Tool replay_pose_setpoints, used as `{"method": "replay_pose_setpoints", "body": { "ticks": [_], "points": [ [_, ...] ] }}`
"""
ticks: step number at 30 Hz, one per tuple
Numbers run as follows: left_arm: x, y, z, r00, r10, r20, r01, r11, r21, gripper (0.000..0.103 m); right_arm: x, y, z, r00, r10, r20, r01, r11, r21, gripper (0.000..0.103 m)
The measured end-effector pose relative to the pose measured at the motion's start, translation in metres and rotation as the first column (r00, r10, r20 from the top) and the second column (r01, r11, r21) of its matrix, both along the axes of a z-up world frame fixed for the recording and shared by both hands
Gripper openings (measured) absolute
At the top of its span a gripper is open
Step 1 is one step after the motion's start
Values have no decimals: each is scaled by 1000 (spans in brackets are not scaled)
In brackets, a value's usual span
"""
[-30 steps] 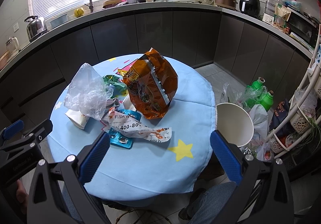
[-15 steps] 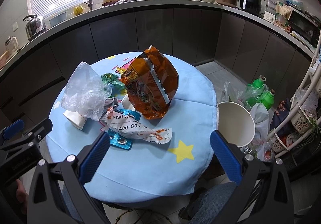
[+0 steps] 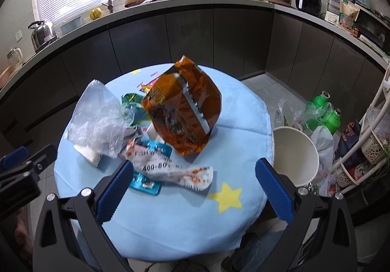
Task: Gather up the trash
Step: 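Grasp orange snack bag with right tool while left tool grasps clear plastic bag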
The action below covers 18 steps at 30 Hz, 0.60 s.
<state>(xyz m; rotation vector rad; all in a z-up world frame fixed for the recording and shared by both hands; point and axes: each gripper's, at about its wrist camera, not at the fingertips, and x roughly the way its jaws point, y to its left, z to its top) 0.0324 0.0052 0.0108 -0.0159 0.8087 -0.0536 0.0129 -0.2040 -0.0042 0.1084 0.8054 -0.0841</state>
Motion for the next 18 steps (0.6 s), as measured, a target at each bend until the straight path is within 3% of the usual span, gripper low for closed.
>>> {"method": "replay_pose_setpoints", "body": {
  "ticks": [4, 8, 13, 18],
  "points": [
    [21, 7, 9, 999, -52, 10, 53, 998, -43, 94, 34, -1, 6, 999, 19, 38, -22, 996, 82, 100],
    [46, 15, 10, 996, -93, -18, 90, 990, -108, 94, 77, 14, 4, 999, 37, 33, -38, 998, 55, 100],
    [68, 9, 10, 987, -160, -14, 158, 984, -79, 86, 108, 14, -12, 1000, 8, 10, -9, 998, 63, 99],
    [99, -1, -2, 968, -241, -68, 234, 967, -99, 69, 110, -2, -21, 1000, -8, -19, 10, 997, 81, 66]
  ]
}}
